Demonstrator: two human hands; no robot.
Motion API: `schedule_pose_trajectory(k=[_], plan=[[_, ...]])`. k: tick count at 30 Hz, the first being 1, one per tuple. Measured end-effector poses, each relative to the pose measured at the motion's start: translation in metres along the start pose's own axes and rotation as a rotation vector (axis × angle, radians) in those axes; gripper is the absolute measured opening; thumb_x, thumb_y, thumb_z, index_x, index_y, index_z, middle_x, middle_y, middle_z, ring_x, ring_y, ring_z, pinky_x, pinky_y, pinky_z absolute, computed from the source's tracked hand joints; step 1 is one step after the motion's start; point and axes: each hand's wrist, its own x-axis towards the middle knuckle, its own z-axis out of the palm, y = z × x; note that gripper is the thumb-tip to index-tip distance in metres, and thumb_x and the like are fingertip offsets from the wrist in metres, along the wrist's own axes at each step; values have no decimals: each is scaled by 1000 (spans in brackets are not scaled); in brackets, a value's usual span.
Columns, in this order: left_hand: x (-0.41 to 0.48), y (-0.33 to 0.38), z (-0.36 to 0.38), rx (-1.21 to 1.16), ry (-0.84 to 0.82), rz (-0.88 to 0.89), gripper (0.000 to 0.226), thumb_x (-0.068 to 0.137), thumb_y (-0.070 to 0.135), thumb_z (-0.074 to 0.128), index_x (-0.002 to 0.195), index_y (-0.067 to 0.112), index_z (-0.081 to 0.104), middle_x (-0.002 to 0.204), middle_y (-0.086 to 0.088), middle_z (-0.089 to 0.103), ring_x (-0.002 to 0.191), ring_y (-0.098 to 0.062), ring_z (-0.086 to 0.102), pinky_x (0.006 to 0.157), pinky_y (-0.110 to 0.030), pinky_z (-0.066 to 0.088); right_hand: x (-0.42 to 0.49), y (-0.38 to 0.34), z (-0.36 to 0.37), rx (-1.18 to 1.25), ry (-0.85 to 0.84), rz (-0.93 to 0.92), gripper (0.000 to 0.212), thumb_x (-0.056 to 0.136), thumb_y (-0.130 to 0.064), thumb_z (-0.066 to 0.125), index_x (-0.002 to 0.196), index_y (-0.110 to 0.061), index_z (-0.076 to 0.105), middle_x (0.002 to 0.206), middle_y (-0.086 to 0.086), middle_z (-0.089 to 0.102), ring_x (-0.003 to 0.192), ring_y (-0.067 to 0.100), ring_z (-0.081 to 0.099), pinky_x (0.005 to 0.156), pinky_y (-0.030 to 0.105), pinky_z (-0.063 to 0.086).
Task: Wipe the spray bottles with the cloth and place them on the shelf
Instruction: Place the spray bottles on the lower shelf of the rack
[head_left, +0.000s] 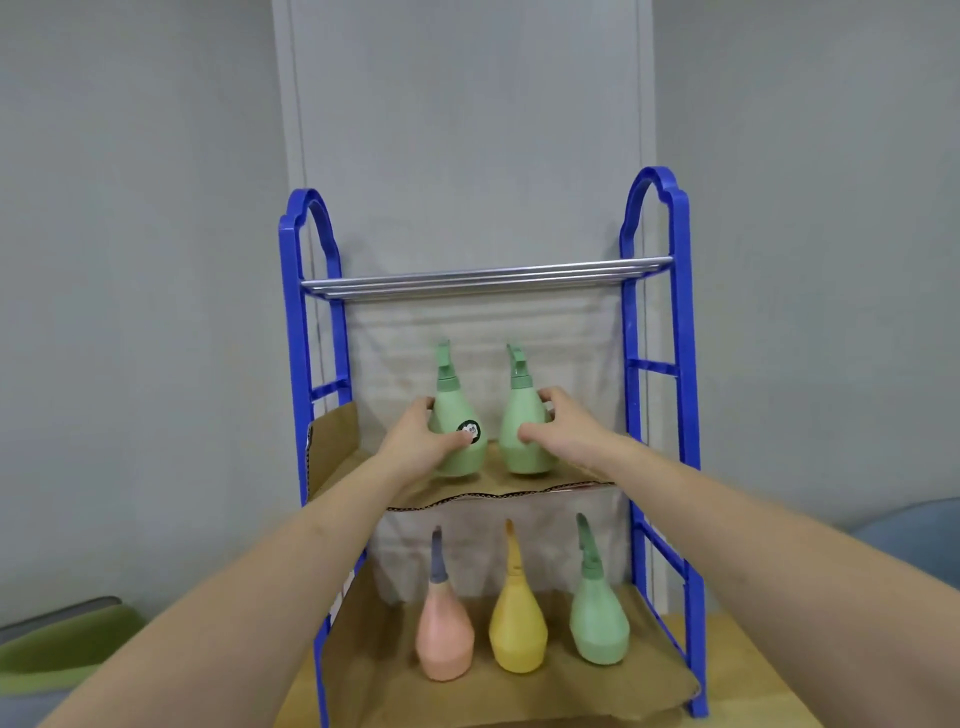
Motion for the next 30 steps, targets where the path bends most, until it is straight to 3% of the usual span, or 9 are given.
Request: schedule_pose_trajectory(k=[3, 6, 11, 30], plan=[[6, -14, 12, -33, -20, -12, 76, 76, 39, 90, 141, 24, 52, 124, -5, 71, 109, -24, 71, 100, -47, 57, 4, 11, 7, 14, 31, 28, 67, 88, -23, 74, 148, -19, 43, 115, -2, 60, 104, 20, 63, 84, 30, 49], [10, -21, 15, -33, -4, -16, 74, 80, 39, 88, 143, 23, 51, 126, -5, 71, 110, -24, 70, 102, -47, 56, 8, 15, 10, 21, 37, 53, 70, 89, -24, 72, 151, -18, 40, 117, 0, 60, 107, 21, 62, 89, 31, 49], [11, -23, 17, 3, 38, -39, 78, 79, 44, 87, 144, 24, 48, 126, -5, 69, 113, -25, 68, 103, -45, 55, 6, 16, 9, -19, -6, 70, 77, 86, -30, 80, 149, -20, 37, 117, 1, 59, 106, 21, 61, 84, 31, 49], [10, -24, 19, -19, 62, -49, 75, 79, 45, 88, 141, 25, 50, 125, -5, 69, 112, -25, 68, 102, -46, 55, 4, 18, 7, -70, 48, 82, 78, 83, -35, 82, 146, -20, 38, 123, 4, 63, 110, 25, 63, 96, 41, 56]])
